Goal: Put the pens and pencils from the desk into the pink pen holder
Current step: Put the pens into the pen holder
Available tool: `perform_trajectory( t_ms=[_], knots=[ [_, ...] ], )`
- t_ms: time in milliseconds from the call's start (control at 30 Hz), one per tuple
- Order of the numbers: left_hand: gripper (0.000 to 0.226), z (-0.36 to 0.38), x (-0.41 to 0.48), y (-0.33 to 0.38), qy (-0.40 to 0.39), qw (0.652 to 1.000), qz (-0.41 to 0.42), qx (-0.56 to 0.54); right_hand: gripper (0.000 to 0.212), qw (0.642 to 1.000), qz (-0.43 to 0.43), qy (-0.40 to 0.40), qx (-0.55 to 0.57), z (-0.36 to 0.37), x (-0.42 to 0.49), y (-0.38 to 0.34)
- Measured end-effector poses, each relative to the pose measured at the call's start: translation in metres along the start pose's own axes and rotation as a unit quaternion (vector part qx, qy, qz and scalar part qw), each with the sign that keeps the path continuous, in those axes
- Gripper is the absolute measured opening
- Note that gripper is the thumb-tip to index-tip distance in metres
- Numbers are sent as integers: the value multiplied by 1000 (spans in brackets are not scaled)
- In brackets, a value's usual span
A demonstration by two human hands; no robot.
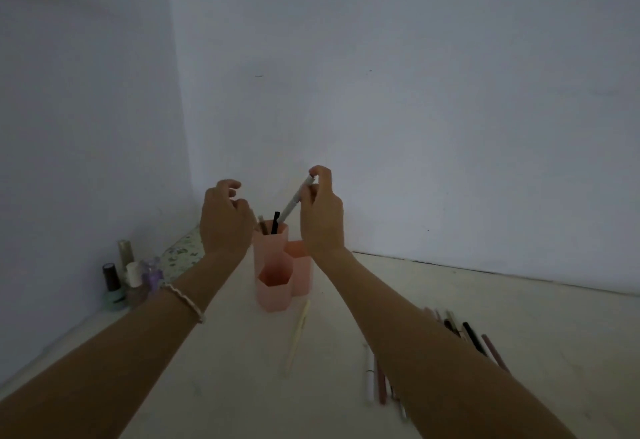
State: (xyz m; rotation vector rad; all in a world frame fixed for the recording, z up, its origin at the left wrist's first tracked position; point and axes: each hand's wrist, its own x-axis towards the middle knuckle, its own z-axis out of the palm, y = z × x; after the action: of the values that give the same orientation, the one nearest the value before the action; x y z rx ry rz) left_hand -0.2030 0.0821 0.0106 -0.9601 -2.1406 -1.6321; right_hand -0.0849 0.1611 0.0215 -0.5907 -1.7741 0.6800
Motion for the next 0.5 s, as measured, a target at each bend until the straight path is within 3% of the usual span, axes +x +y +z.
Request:
perform_trajectory(
  t_ms=[167,300,400,500],
  knots=[
    [25,-8,-9,14,-32,999,9,-19,22,991,-4,-110,-80,19,-12,10],
    [16,-8,-26,34,-76,995,47,-31,32,991,19,-83,-107,3,-13,9],
    [8,6,-49,52,-190,978,77,37,32,988,15,-58,-140,-31,-12,8],
    [14,24,-77,58,-333,910,102,226,32,982,28,-53,-179,-67,-14,10]
  ],
)
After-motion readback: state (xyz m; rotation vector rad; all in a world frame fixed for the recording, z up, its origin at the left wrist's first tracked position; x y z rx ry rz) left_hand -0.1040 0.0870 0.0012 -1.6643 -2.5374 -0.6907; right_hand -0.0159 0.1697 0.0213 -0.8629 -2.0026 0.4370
